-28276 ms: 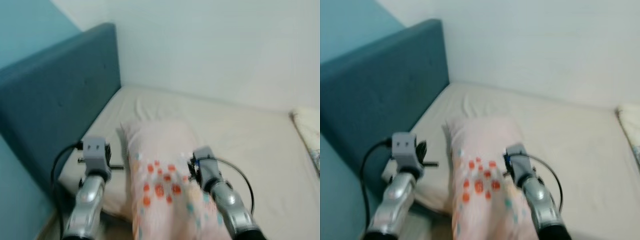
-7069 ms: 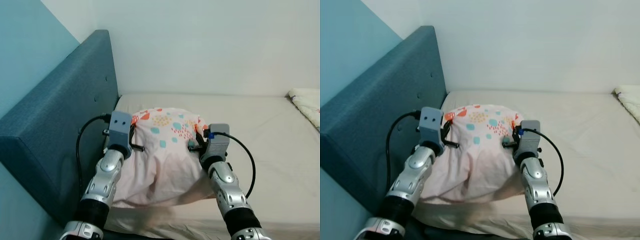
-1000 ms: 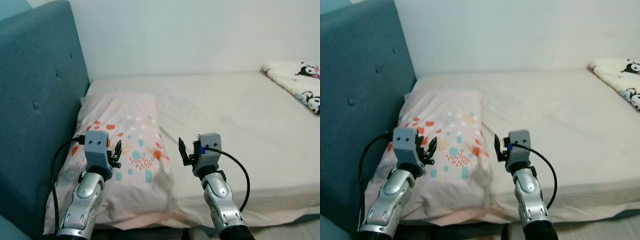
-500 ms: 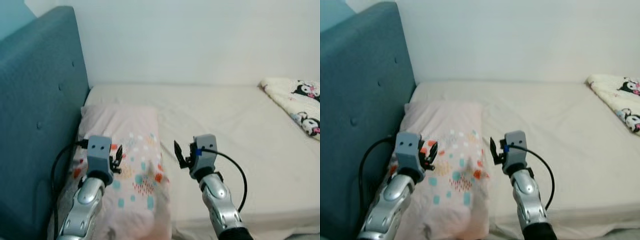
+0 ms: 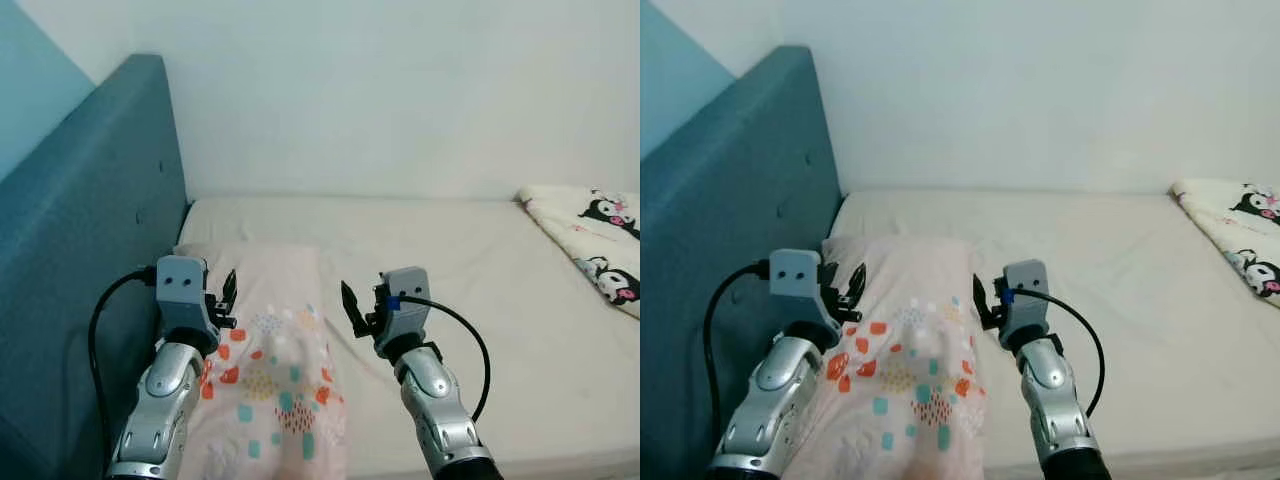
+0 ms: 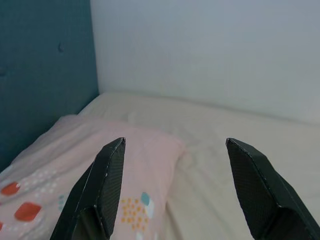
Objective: Clean up the room
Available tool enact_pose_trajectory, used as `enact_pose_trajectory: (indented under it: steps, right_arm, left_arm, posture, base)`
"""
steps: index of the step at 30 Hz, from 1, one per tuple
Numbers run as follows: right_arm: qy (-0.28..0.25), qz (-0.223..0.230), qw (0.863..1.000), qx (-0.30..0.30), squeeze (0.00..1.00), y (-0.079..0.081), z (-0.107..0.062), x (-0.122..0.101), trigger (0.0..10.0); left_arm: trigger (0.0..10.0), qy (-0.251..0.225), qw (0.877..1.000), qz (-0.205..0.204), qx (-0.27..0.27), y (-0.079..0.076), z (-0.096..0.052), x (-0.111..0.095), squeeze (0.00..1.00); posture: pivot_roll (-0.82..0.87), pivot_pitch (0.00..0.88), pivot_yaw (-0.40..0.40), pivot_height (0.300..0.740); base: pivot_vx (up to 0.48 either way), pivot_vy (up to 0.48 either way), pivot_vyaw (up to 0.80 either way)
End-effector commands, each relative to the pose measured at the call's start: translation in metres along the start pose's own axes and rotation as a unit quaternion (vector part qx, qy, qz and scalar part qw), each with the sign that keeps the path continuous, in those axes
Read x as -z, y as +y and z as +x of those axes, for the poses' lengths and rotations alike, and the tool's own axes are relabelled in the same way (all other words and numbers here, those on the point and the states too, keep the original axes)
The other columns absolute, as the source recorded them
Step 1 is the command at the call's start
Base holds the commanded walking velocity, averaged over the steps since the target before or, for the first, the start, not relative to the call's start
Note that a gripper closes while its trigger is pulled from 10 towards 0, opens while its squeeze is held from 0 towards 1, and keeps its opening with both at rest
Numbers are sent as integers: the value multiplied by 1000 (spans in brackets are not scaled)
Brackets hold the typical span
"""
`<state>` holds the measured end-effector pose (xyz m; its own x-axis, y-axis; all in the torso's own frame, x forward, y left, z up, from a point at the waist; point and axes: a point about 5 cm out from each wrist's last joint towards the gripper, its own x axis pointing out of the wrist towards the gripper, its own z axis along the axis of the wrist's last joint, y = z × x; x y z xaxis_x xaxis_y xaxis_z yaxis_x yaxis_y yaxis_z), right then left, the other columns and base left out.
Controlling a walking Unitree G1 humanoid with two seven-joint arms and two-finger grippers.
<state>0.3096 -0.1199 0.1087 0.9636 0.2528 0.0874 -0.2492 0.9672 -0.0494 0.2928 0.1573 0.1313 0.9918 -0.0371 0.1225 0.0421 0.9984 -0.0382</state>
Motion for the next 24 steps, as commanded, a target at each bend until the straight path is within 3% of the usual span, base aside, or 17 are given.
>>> enact_pose_trajectory:
  steps: [1,6,12,18,22,24]
  right_arm:
    - [16,-6,1000,5,0,-3,-2,4,10000]
    - [54,-4,999,6,0,-2,-3,15,10000]
    - [60,9,998,23,0,-4,0,16,10000]
    - [70,26,997,28,0,-5,5,17,10000]
    - [72,57,995,43,0,-10,3,18,10000]
    - [83,56,994,52,0,-11,2,23,10000]
  left_arm:
    - [10000,22,1000,-14,1,-4,0,8,0]
    - [10000,25,1000,-5,-1,-3,2,10,0]
    - [10000,42,999,-2,8,0,2,14,0]
    - [10000,46,999,10,-12,11,0,15,0]
    - [10000,54,998,-4,-6,8,-1,17,0]
    - [10000,59,998,-15,-10,7,0,17,0]
  posture:
    - [36,0,-102,740]
    - [37,0,-117,740]
    - [65,0,-153,740]
    - [64,0,-135,740]
    - [89,0,-138,740]
    - [84,0,-102,740]
  base:
    - [0,0,0]
    - [0,0,0]
    - [0,0,0]
    - [0,0,0]
    - [0,0,0]
    - [0,0,0]
